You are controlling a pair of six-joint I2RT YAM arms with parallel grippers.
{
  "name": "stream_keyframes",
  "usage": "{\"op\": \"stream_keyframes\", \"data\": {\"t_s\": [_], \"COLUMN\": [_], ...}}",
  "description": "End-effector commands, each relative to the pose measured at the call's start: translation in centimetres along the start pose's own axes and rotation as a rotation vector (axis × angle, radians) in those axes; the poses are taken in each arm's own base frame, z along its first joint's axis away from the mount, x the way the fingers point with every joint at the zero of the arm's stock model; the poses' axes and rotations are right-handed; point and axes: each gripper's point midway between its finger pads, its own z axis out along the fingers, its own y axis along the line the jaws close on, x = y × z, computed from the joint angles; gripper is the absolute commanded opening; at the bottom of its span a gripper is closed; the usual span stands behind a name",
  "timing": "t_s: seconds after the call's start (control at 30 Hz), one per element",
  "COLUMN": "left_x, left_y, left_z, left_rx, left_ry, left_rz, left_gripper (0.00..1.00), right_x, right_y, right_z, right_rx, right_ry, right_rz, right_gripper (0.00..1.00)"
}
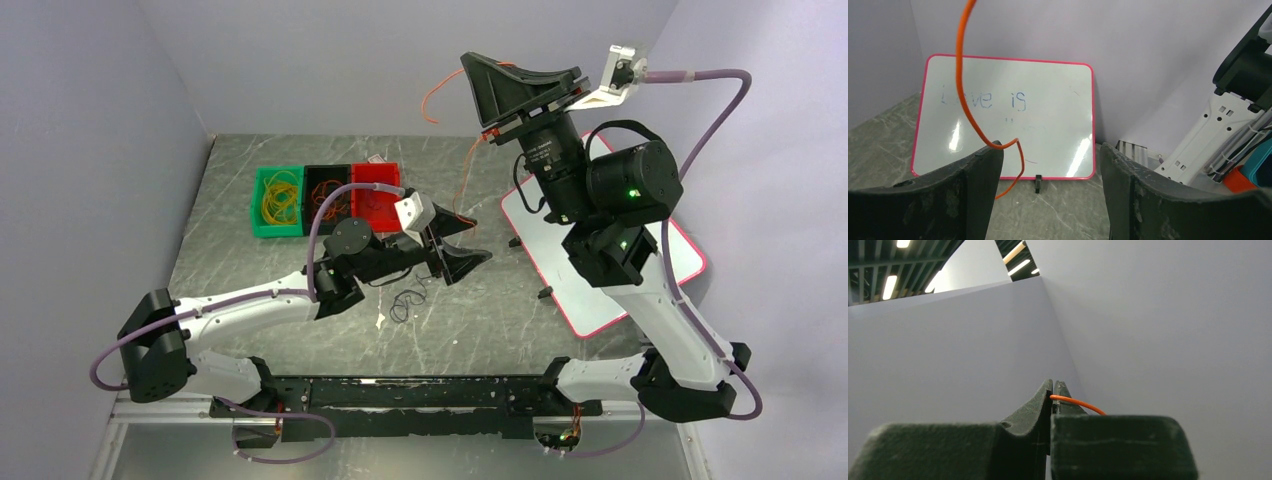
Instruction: Untangle the cables
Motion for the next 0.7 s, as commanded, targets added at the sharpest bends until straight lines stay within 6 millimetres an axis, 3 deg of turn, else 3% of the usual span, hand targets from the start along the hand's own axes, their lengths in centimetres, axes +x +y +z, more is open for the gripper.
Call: {"op": "stream_keyframes", "data": {"t_s": [0.0, 0.13, 0.67], "left_x": [-2.7, -3.0, -3.2], "left_y": [0.3, 0.9, -0.5], "left_z": [0.9, 1.4, 3.4], "left_rx": [0.0, -0.009, 0.103], "left_ry": [-0.076, -0.089, -0.112], "left_rz": [0.048, 0.048, 0.007], "left_gripper": [0.75, 0.75, 0.76], "right_x": [-0.9, -0.8, -0.4], "right_y": [0.7, 0.8, 0.8], "right_z": [0.0, 0.1, 0.0], "right_rx": [-0.024, -0.027, -0.029], "right_ry": [-0.015, -0.011, -0.003], "right_rz": [0.023, 0.026, 0.031], "right_gripper": [0.0, 0.0, 0.0]}}
